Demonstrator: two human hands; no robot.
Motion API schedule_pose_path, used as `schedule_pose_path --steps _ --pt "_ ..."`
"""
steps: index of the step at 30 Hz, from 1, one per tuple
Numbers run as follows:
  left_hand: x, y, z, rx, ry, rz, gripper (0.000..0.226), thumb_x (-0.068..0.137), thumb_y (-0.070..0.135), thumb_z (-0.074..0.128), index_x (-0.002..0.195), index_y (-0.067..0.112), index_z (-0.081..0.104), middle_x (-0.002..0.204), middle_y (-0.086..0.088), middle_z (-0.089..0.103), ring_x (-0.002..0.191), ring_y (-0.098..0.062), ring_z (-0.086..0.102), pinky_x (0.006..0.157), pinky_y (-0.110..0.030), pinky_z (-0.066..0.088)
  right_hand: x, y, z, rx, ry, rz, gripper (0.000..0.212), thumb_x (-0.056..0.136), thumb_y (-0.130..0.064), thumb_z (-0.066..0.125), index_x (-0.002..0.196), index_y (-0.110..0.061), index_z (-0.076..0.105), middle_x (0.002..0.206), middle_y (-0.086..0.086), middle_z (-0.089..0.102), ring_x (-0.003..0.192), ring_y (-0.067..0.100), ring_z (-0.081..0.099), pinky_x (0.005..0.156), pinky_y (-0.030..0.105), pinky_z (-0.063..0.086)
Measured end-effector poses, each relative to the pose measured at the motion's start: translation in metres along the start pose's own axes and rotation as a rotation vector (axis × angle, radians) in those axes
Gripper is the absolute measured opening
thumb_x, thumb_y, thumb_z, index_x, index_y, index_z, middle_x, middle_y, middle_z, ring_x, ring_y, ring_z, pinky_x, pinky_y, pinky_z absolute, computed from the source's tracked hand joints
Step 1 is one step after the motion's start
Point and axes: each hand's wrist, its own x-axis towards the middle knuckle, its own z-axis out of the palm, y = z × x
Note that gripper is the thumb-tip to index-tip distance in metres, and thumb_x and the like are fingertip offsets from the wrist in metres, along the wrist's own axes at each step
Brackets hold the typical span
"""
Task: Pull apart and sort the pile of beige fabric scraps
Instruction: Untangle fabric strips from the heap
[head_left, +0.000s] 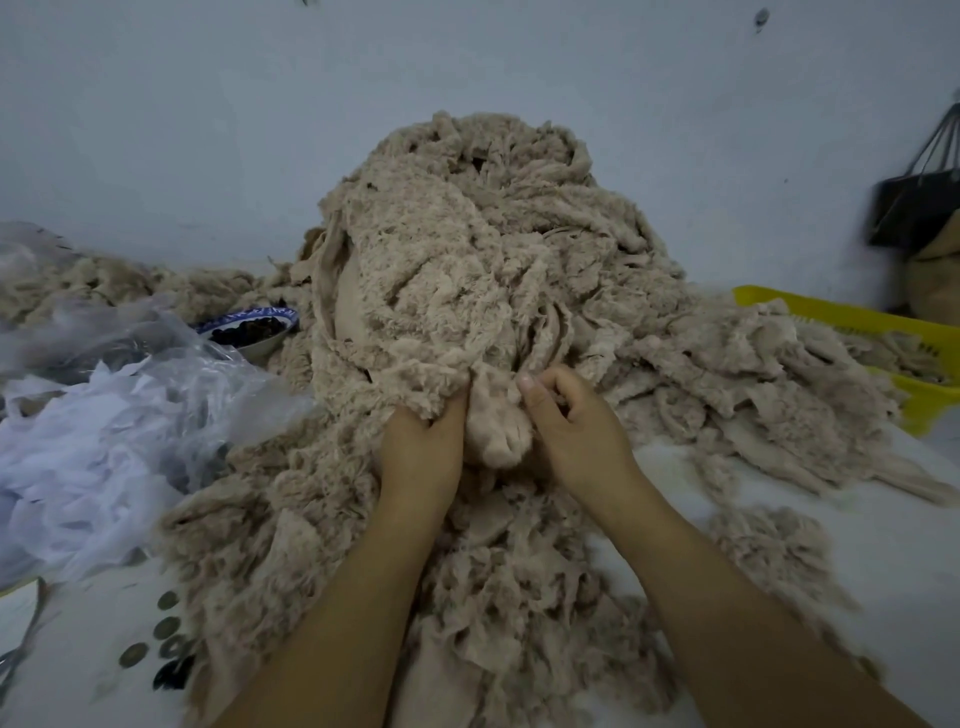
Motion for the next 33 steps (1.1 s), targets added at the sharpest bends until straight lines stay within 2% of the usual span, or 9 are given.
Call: schedule_pose_path --steps 3,6,9,13,18,21,24,28,33 --pt "0.0 0.003 0.004 -0.423 -0.196 -0.172 0.016 0.1 0.02 0.058 0.114 0.023 0.066 0.102 0.008 0.076 0.102 -0.014 0.072 0.076 -0.025 0.059 0.002 0.003 -0.002 0.128 0.022 0.057 0.033 0.103 -0.041 0.046 0.078 -0.02 0.047 0.052 -0.013 0.044 0.046 0.003 0.038 0.048 0.016 0.033" --pt "-0.001 0.005 0.003 -0.514 -0.349 -0.233 0.027 0.099 0.001 0.049 0.115 0.013 0.068 0.104 -0.004 0.077 0.097 -0.02 0.074 0.07 -0.028 0.06 0.003 0.003 -0.001 0.167 0.044 0.087 0.035 0.101 -0.046 0.045 0.075 -0.022 0.046 0.056 -0.013 0.042 0.051 0.003 0.039 0.052 0.02 0.037" --pt "-0.005 0.008 0.002 -0.471 -0.454 -0.254 0.03 0.102 0.019 0.05 0.097 0.015 0.08 0.107 -0.009 0.076 0.098 -0.021 0.074 0.071 -0.029 0.06 0.003 0.003 0.002 0.157 0.052 0.1 0.04 0.101 -0.049 0.045 0.078 -0.016 0.046 0.067 -0.001 0.043 0.059 0.008 0.041 0.058 0.029 0.038" --pt "-0.008 0.006 0.0 -0.191 -0.566 -0.086 0.052 0.086 0.063 0.065 0.116 0.021 0.075 0.114 -0.002 0.075 0.109 -0.016 0.07 0.095 -0.033 0.054 0.002 0.004 0.004 0.159 0.051 0.112 0.044 0.098 -0.055 0.045 0.076 -0.017 0.045 0.061 -0.008 0.042 0.056 0.005 0.041 0.054 0.023 0.038" --pt "-0.014 0.009 0.002 -0.229 -0.572 -0.108 0.044 0.08 0.048 0.071 0.11 0.015 0.075 0.108 -0.01 0.076 0.103 -0.023 0.072 0.093 -0.04 0.057 0.002 0.007 0.005 0.1 0.099 0.183 0.056 0.101 -0.052 0.044 0.087 0.0 0.059 0.075 0.021 0.058 0.065 0.03 0.054 0.061 0.041 0.047" --pt "-0.012 0.011 -0.002 -0.445 -0.619 -0.167 0.028 0.081 0.038 0.074 0.102 0.019 0.079 0.109 -0.011 0.075 0.105 -0.026 0.071 0.087 -0.041 0.059 0.01 0.017 -0.006 -0.032 0.214 0.267 0.048 0.104 -0.046 0.042 0.067 -0.017 0.048 0.06 0.001 0.046 0.054 0.014 0.042 0.048 0.023 0.033" --pt "-0.005 0.017 -0.01 -0.638 -0.458 -0.291 0.033 0.075 0.043 0.076 0.096 0.019 0.08 0.103 -0.011 0.077 0.095 -0.027 0.075 0.069 -0.037 0.061 0.015 0.03 -0.03 0.025 0.361 0.391 0.043 0.106 -0.041 0.041 0.072 -0.014 0.042 0.06 -0.002 0.033 0.051 0.012 0.031 0.05 0.029 0.025" --pt "-0.001 0.015 -0.006 -0.627 -0.304 -0.395 0.058 0.085 0.05 0.06 0.125 0.008 0.066 0.115 -0.011 0.074 0.106 -0.028 0.071 0.092 -0.045 0.057 0.009 0.019 -0.021 0.054 0.245 0.196 0.036 0.098 -0.04 0.052 0.074 -0.02 0.034 0.071 0.001 0.039 0.052 0.007 0.034 0.05 0.024 0.033" --pt "-0.001 0.012 -0.005 -0.695 -0.382 -0.419 0.068 0.094 0.058 0.043 0.134 0.005 0.058 0.128 -0.017 0.067 0.119 -0.03 0.064 0.106 -0.047 0.047 -0.005 -0.003 0.004 -0.054 0.006 -0.159 0.041 0.088 -0.066 0.045 0.096 -0.026 0.052 0.106 -0.012 0.042 0.098 0.003 0.048 0.079 0.006 0.039"
